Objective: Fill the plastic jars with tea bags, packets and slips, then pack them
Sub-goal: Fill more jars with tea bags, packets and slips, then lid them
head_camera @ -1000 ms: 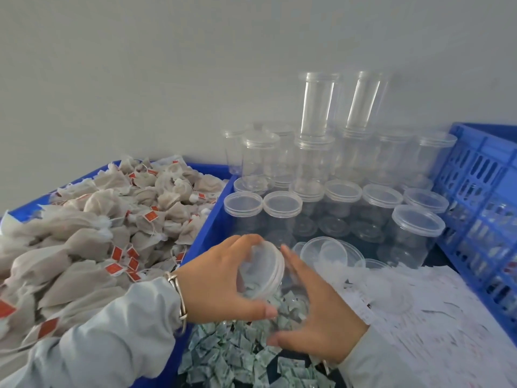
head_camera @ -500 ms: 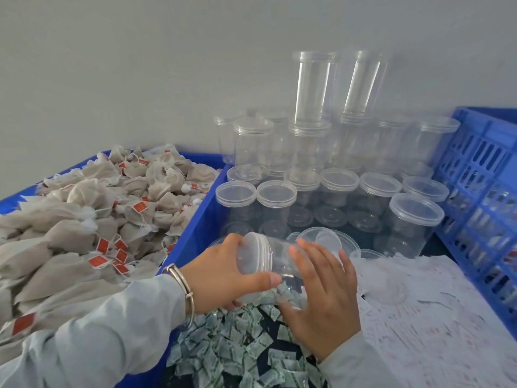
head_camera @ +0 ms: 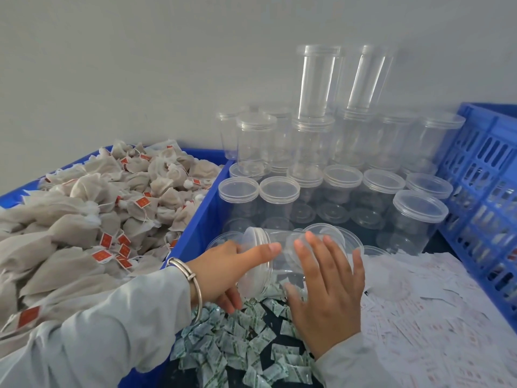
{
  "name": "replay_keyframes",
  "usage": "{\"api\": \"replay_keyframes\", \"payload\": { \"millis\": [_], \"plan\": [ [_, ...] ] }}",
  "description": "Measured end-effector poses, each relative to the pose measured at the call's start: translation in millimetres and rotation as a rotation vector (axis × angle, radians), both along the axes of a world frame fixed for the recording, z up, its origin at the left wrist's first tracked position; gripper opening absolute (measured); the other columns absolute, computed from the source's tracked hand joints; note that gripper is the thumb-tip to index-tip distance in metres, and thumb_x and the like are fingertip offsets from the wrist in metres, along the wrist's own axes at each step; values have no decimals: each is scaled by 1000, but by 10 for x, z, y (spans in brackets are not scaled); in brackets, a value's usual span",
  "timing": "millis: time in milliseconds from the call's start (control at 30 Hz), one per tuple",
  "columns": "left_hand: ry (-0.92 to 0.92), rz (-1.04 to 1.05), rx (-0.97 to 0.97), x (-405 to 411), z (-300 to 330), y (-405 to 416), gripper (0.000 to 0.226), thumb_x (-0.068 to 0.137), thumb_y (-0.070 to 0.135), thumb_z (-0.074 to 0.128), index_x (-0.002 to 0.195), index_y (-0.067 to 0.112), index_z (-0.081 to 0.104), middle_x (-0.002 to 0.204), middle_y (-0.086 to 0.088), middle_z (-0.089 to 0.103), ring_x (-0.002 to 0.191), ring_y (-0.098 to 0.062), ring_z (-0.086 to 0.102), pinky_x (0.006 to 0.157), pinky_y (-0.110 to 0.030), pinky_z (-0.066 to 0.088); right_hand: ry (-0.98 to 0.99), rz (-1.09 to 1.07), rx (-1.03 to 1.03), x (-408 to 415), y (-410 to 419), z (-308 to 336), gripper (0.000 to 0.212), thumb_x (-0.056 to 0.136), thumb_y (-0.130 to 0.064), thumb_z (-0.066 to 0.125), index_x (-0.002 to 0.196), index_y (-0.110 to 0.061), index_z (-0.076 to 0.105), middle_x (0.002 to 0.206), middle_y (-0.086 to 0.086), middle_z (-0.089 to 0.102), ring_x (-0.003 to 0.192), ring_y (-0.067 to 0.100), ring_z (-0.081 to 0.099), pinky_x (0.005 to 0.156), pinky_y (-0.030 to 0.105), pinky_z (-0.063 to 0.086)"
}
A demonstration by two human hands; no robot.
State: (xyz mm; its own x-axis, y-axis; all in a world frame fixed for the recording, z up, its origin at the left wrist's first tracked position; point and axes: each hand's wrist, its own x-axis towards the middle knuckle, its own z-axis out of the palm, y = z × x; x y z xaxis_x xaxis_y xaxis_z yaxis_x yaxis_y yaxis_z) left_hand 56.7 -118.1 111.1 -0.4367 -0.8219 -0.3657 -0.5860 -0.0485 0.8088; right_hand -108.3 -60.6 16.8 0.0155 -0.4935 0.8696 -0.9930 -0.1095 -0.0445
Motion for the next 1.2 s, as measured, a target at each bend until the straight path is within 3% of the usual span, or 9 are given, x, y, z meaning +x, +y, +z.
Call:
{"api": "replay_keyframes", "payload": {
  "millis": [100,200,367,567,667,800,1000,1133,1200],
  "plan": [
    [15,13,57,14,-19,-5,78,44,92,50,86,27,44,69,-5,57,38,-13,56,42,-17,44,-4,3,-8,15,-2,-11,77,64,-17,76,133,-18,43,132,8,57,127,26,43,105,58,28],
    [92,34,168,28,-24,-21,92,43,88,52,104,19,50,80,-11,61,41,-14,56,43,-20,45,-59,30,-14,40,10,-34,81,62,-16,79,134,-17,41,137,4,47,127,26,41,103,54,31],
    [334,139,470,117,23,-132,97,44,78,54,111,7,48,75,-16,68,43,-16,50,39,-21,44,-525,-42,4,-133,-2,55,108,45,-17,95,134,-15,34,133,17,49,124,25,35,105,51,33],
    [595,158,547,119,38,-186,87,63,65,54,123,3,52,98,-19,66,60,-20,57,53,-27,47,-719,402,144,-7,100,86,99,52,-42,84,134,-10,39,127,4,51,116,20,51,96,39,47],
    [627,163,547,142,23,-212,66,83,54,44,124,4,57,117,-23,63,87,-32,61,75,-37,50,-748,744,315,125,159,115,96,55,-41,83,138,-23,36,129,-5,51,116,16,55,93,30,50],
    [555,219,477,113,-4,-189,41,98,34,39,98,7,70,104,-19,69,91,-31,67,70,-34,57,-669,859,441,211,183,138,99,64,-48,81,145,-24,29,141,-5,45,129,18,47,102,32,42],
    [489,263,370,66,-5,-168,21,96,16,49,91,4,65,93,-19,69,74,-27,68,59,-28,57,-750,881,575,209,130,84,98,61,-32,87,141,-8,35,138,8,50,128,29,48,103,48,40],
    [448,266,281,55,5,-159,21,89,5,55,80,6,73,84,-14,68,69,-24,66,59,-30,56,-795,827,500,202,162,34,94,60,-42,85,140,-29,36,132,-11,52,125,13,51,101,23,43],
    [453,295,273,47,4,-161,21,94,14,51,91,6,70,87,-14,67,68,-24,65,61,-32,54,-869,779,474,205,176,36,94,59,-49,83,138,-44,33,127,-19,52,121,6,52,95,15,45]
  ]
}}
